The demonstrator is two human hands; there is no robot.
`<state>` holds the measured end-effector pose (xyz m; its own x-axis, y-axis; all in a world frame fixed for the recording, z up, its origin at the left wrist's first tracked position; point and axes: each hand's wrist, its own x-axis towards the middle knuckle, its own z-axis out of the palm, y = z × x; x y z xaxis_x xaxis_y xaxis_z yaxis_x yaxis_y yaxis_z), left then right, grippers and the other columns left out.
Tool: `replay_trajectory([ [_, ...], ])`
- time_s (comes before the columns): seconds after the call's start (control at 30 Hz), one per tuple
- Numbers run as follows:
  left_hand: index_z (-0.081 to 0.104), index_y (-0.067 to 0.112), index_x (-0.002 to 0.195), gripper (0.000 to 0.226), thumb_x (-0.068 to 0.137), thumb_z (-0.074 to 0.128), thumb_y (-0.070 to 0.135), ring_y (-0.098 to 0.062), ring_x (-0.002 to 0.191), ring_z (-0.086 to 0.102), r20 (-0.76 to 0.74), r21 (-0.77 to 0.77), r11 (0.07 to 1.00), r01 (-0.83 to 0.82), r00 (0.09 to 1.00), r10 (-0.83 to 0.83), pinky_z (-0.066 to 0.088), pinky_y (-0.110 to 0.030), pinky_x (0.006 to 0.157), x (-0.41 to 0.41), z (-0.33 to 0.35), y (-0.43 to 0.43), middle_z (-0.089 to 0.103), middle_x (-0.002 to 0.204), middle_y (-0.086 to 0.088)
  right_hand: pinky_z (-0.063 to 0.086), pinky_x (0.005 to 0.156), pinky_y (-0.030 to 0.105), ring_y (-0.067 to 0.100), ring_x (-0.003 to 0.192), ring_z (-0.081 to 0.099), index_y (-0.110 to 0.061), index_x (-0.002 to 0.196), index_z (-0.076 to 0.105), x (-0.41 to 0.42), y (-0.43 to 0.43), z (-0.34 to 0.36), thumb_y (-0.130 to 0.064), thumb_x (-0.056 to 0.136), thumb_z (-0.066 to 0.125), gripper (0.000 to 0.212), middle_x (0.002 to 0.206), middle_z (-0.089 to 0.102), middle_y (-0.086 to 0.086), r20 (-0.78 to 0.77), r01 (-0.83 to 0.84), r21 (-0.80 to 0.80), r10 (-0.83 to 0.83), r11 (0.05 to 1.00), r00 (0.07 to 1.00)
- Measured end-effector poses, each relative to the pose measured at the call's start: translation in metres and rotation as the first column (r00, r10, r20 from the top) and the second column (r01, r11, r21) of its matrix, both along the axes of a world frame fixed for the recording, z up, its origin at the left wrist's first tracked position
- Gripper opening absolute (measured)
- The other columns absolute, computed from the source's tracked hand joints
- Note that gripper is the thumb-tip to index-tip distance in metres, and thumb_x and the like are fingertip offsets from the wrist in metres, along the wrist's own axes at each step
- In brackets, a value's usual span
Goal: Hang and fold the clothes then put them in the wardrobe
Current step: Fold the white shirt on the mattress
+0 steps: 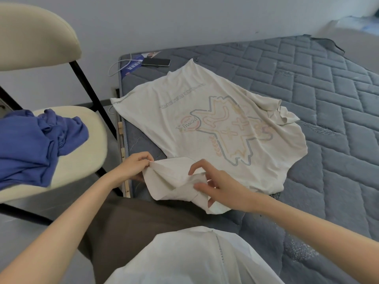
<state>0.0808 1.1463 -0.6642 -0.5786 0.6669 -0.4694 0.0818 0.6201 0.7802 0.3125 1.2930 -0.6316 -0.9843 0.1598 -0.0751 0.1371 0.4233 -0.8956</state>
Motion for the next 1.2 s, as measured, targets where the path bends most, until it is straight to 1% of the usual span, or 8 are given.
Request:
replay_trajectory([
  [0.3, 0.059, 0.010, 0.114, 0.023, 0.092, 0.053, 0.010, -0.022, 0.082, 0.072, 0.577, 0.228, 0.924, -0.308, 0.807, 0.126, 0.060, -0.032, 0.072, 0.001, 0.035, 0.077, 0.074, 0.097, -0.007, 0.049, 0.046, 0.025, 0.010, 0.054, 0.056, -0.015, 0.107, 0.033, 0.001, 0.071, -0.004, -0.010, 0.096, 0.050, 0.021, 0.062, 0.060, -0.005, -0.025, 0.528, -0.271, -0.554, 0.805, 0.832],
  [0.43, 0.042, 0.029, 0.133, 0.045, 0.093, 0.057, 0.017, -0.022, 0.112, 0.060, 0.535, 0.311, 0.904, -0.294, 0.840, 0.090, 0.047, -0.039, 0.099, 0.012, 0.028, 0.113, 0.061, 0.128, 0.002, 0.051, 0.051, 0.026, 0.013, 0.060, 0.059, -0.018, 0.115, 0.032, 0.005, 0.102, -0.024, -0.013, 0.098, 0.046, 0.023, 0.078, 0.059, 0.008, 0.090, 0.685, -0.222, -0.685, 0.694, 0.723],
  [0.57, 0.039, 0.026, 0.141, 0.054, 0.092, 0.055, 0.009, -0.017, 0.129, 0.042, 0.145, 0.248, 0.951, -0.184, 0.978, 0.152, 0.035, -0.030, 0.104, 0.019, -0.002, 0.122, 0.042, 0.143, -0.004, 0.055, 0.072, 0.033, 0.019, 0.077, 0.062, -0.021, 0.125, 0.022, 0.015, 0.123, -0.047, -0.029, 0.096, 0.051, 0.041, 0.094, 0.061, 0.007, 0.333, 0.797, -0.182, -0.727, 0.576, 0.601],
  [0.77, 0.039, 0.023, 0.140, 0.084, 0.067, 0.058, 0.058, -0.022, 0.131, 0.038, -0.249, -0.177, 0.984, -0.008, 0.968, -0.037, 0.028, -0.035, 0.105, 0.013, -0.043, 0.116, 0.042, 0.141, 0.000, 0.045, 0.048, 0.022, 0.010, 0.054, 0.052, -0.008, 0.111, 0.038, 0.023, 0.110, -0.068, -0.040, 0.083, 0.070, 0.053, 0.080, 0.061, 0.005, 0.535, 0.720, -0.116, -0.568, 0.684, 0.625],
  [0.83, 0.044, 0.028, 0.133, 0.070, 0.075, 0.056, 0.064, -0.021, 0.127, 0.041, -0.345, -0.275, 0.962, -0.002, 0.933, -0.097, 0.023, -0.035, 0.096, 0.013, -0.049, 0.118, 0.049, 0.132, 0.005, 0.040, 0.051, 0.018, 0.004, 0.054, 0.051, -0.015, 0.084, 0.056, 0.024, 0.100, -0.074, -0.045, 0.079, 0.071, 0.034, 0.070, 0.061, -0.005, 0.550, 0.599, -0.038, -0.483, 0.800, 0.681],
  [0.93, 0.051, 0.029, 0.103, 0.035, 0.086, 0.049, 0.060, -0.017, 0.106, 0.051, -0.401, -0.346, 0.938, 0.018, 0.901, -0.166, 0.022, -0.033, 0.083, 0.009, -0.052, 0.117, 0.058, 0.104, 0.010, 0.034, 0.053, 0.018, 0.003, 0.057, 0.048, -0.020, 0.064, 0.046, 0.026, 0.091, -0.079, -0.052, 0.073, 0.073, 0.043, 0.062, 0.053, -0.011, 0.538, 0.391, 0.175, -0.420, 0.904, 0.731],
  [1.03, 0.047, 0.024, 0.074, 0.030, 0.094, 0.045, 0.047, -0.019, 0.089, 0.054, -0.396, -0.297, 0.953, 0.062, 0.900, -0.183, 0.024, -0.034, 0.077, 0.004, -0.051, 0.113, 0.053, 0.075, 0.009, 0.034, 0.054, 0.020, 0.007, 0.060, 0.047, -0.018, 0.064, 0.044, 0.027, 0.092, -0.072, -0.051, 0.072, 0.076, 0.047, 0.064, 0.050, -0.006, 0.549, 0.286, 0.200, -0.349, 0.937, 0.759],
  [1.2, 0.054, 0.011, 0.086, 0.026, 0.098, 0.046, 0.032, -0.019, 0.080, 0.049, -0.279, -0.032, 0.999, 0.029, 0.960, -0.037, 0.033, -0.034, 0.076, 0.003, -0.049, 0.106, 0.055, 0.080, 0.000, 0.045, 0.061, 0.020, 0.008, 0.068, 0.054, -0.019, 0.092, 0.042, 0.036, 0.088, -0.058, -0.053, 0.064, 0.081, 0.058, 0.097, 0.058, -0.003, 0.606, 0.094, 0.178, -0.184, 0.979, 0.774],
])
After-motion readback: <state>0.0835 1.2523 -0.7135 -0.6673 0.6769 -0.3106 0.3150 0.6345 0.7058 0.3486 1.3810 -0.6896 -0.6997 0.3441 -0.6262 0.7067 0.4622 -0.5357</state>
